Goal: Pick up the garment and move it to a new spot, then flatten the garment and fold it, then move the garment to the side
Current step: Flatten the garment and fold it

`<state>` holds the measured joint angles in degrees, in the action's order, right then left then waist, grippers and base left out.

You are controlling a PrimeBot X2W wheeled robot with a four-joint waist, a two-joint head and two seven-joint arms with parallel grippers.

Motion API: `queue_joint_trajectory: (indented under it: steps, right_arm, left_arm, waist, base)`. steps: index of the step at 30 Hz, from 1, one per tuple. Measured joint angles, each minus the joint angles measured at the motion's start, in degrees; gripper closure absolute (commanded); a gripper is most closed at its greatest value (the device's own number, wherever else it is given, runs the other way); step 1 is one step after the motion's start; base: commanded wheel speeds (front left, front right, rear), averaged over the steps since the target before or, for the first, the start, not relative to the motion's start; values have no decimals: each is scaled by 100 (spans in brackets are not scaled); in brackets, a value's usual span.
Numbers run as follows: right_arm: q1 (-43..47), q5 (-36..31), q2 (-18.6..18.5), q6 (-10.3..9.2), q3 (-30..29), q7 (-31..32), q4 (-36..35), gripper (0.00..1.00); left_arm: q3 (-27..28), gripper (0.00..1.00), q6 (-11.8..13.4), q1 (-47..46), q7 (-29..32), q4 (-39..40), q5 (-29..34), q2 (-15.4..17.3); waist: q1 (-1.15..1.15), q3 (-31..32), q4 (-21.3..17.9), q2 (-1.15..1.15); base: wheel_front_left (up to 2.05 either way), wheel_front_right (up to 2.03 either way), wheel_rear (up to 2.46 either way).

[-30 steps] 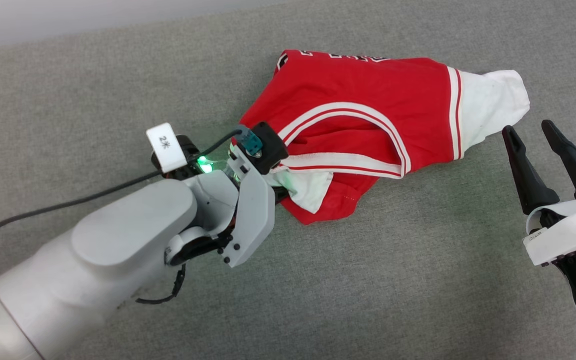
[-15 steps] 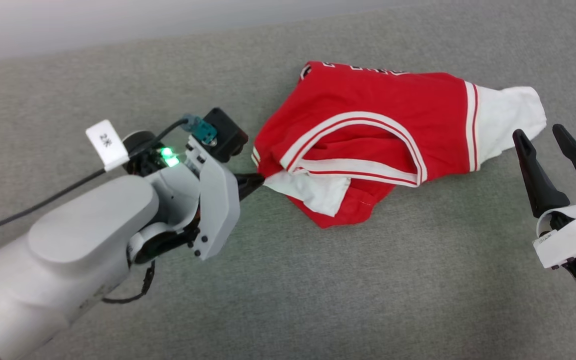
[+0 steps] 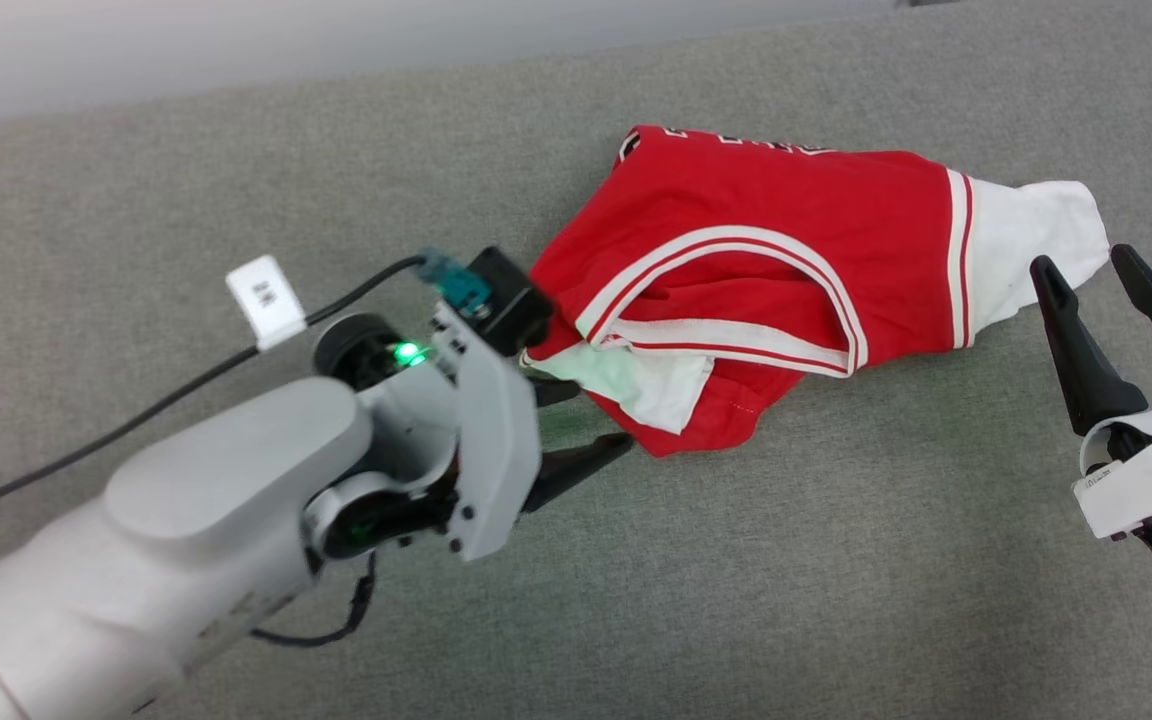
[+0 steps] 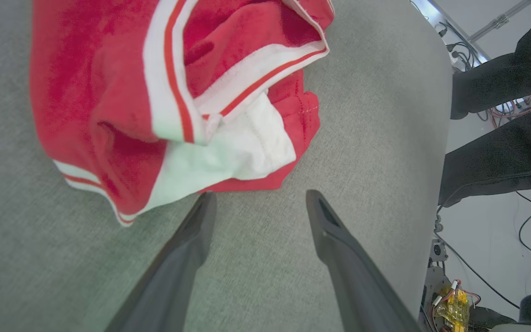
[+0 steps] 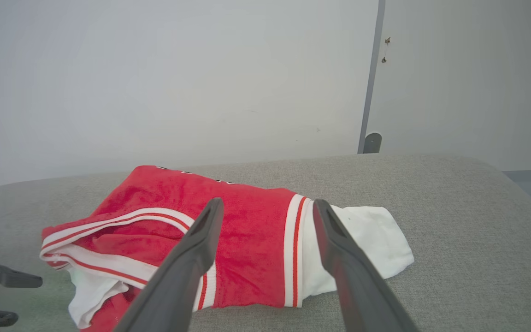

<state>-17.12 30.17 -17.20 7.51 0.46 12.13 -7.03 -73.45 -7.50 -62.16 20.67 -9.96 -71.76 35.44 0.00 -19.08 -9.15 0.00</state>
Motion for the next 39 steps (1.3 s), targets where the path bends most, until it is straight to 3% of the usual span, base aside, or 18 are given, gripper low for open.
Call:
queue_joint_trajectory:
  steps: [13, 26, 27, 29, 31, 37, 39]
  right_arm:
    - [-44, 1, 115, 0, 97, -123, 43, 0]
    - [-74, 96, 149, 0, 148, -208, 110, 0]
    - [-82, 97, 149, 0, 157, -207, 110, 0]
    - [-94, 97, 147, 0, 174, -205, 109, 0]
    - [-107, 97, 141, 0, 188, -203, 107, 0]
    - [-113, 96, 125, 0, 215, -170, 68, 0]
    - [-113, 91, 123, 0, 214, -169, 59, 0]
  left_arm:
    - [1, 0, 0, -273, 357, -297, 493, -677]
    - [3, 0, 0, -151, 350, -565, 1074, -667]
    - [2, 2, 0, -132, 348, -567, 1074, -671]
    - [2, 20, 0, -123, 321, -577, 1087, -672]
    - [2, 50, 0, -124, 298, -594, 1139, -672]
    - [2, 69, 0, -122, 192, -664, 1214, -690]
    - [2, 80, 0, -122, 176, -681, 1232, -695]
  waist:
    - [0, -225, -249, 0]
    - [0, -334, -399, 0]
    - [0, -335, -393, 0]
    - [0, -333, -382, 0]
    - [0, -331, -375, 0]
    - [0, -334, -366, 0]
    - [0, -336, -362, 0]
  base:
    - [0, 0, 0]
    - [0, 0, 0]
    - [0, 0, 0]
    - [0, 0, 0]
    - [0, 0, 0]
    - [0, 0, 0]
    - [0, 0, 0]
